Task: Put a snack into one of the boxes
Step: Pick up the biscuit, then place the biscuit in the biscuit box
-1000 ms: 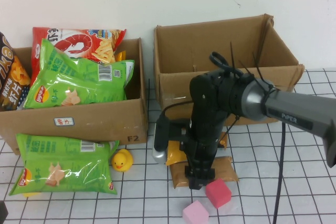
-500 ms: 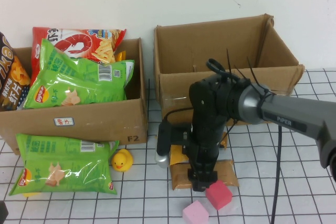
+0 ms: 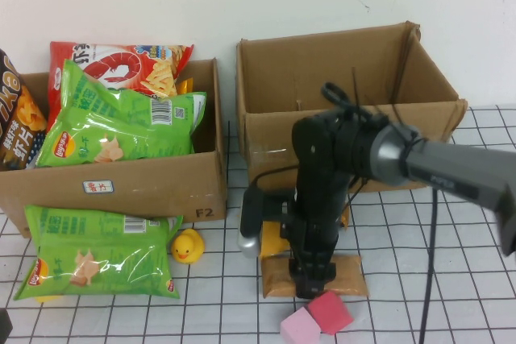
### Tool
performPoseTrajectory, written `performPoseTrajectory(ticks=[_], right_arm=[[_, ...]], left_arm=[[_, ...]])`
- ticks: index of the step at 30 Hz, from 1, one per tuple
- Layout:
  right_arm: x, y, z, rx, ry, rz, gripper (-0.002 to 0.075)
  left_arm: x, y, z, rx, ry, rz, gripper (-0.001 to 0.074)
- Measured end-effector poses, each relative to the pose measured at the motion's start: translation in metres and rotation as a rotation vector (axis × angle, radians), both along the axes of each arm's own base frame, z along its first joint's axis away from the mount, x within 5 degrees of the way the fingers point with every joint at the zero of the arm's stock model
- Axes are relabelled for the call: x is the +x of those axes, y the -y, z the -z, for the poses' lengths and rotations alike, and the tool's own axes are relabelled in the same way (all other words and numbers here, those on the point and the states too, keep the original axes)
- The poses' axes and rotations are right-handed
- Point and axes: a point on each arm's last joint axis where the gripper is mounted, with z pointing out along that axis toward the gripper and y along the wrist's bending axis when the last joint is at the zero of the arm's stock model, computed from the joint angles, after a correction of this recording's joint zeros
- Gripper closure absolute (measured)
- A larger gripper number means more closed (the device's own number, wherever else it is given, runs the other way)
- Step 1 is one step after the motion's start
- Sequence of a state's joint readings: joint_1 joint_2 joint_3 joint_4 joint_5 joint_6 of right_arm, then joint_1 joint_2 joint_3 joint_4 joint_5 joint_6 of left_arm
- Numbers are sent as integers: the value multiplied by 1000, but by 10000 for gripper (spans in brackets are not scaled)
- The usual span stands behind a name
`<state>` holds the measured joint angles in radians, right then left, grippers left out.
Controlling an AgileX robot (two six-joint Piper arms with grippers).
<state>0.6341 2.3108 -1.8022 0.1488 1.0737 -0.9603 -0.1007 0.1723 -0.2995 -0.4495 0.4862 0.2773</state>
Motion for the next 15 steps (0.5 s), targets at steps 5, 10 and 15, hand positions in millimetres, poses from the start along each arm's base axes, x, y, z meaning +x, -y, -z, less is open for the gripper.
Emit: performPoseTrajectory(ticks=[5,10,15], right_arm=[[-12,4,-46,40,-28,22,262],[-25,10,-105,119,33,39,262],[-36,24,-160,169,181,78,262]], left_arm=[[0,0,0,1,0,0,736],[0,0,0,1,0,0,736],[0,0,0,1,0,0,736]])
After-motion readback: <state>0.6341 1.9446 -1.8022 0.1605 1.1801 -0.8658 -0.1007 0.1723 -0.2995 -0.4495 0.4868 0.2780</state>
